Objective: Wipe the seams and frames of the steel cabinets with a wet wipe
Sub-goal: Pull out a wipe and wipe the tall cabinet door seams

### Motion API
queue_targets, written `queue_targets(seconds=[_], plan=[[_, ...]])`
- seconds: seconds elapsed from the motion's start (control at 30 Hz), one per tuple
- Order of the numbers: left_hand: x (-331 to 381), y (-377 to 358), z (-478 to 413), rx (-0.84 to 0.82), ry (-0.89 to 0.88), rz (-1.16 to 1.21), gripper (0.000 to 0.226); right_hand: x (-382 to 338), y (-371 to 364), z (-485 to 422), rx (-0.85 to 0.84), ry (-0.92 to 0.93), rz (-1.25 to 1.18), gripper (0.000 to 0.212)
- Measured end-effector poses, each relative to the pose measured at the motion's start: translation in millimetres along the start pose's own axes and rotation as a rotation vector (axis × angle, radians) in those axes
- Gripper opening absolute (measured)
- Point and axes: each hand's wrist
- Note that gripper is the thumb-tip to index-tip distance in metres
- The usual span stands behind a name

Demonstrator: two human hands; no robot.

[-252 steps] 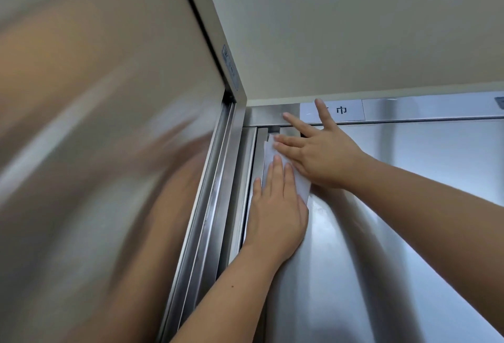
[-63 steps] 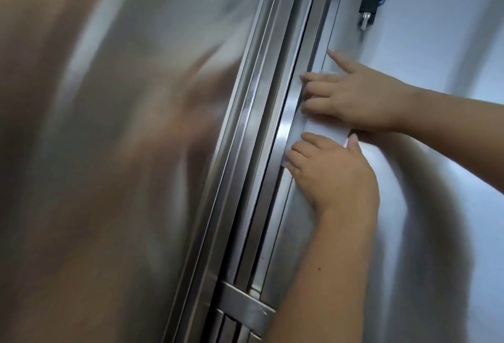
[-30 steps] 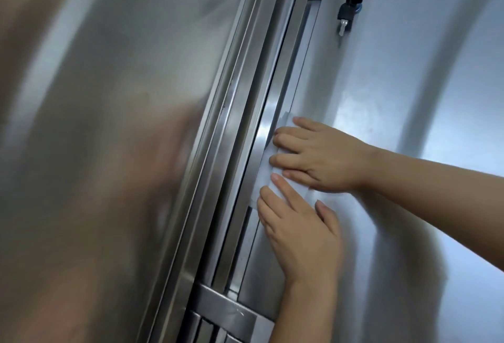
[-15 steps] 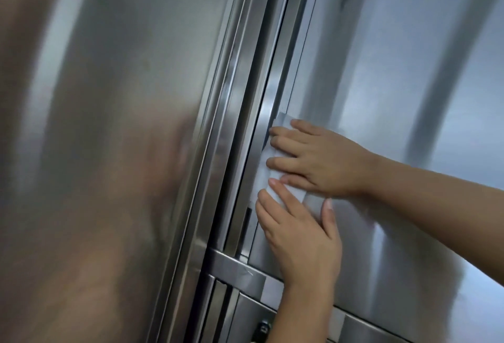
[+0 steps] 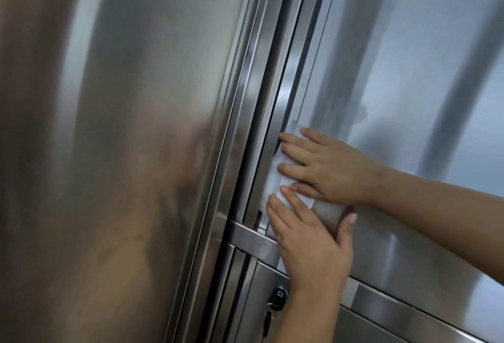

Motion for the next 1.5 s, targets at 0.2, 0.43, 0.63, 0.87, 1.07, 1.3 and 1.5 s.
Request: queue_targets(seconds=[0.2, 0.43, 0.63, 0.87, 1.07, 1.3, 1.5], plan=[[-7.0, 3.4, 8.8, -0.103, 0.021, -0.025, 0.101, -9.6, -4.6, 0.6, -0.017, 0.058, 0.008, 0.045], [3.5, 4.3, -1.0, -0.057, -0.064, 0.044, 0.112, 14.0, 5.0, -4.7, -0.049, 0.003, 0.043, 0.043], [-16.5, -6.7, 25.8, -0.111, -0.012, -0.037, 0.102, -36.8, -7.6, 6.2, -0.036, -0.03, -0.018, 0.04], [-10.9, 3.1, 11.2, -0.069, -0.046, 0.096, 0.115, 1.9, 0.2, -4.3, -0.063, 0.049, 0.007, 0.039], [-18.3, -0.5, 17.4, -0.124, -0.021, 0.019, 0.102, -29.6, -5.7, 2.7, -0.06, -0.065, 0.017, 0.037], [-29.4, 3.3, 29.8, -0.171, -0.02, -0.047, 0.098, -52.4, -8.8, 6.9, -0.062, -0.029, 0.0, 0.04], [-24.2, 7.6, 13.5, -0.075, -0.158, -0.029, 0.084, -10.3, 1.7, -1.8, -0.085, -0.032, 0.088, 0.043]])
Point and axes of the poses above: each hand's wrist, its own z-axis away from the middle knuckle, its own y-axis out of the back of the hand, x = y × z, and after that the axes turned 1 degree about x, right-handed
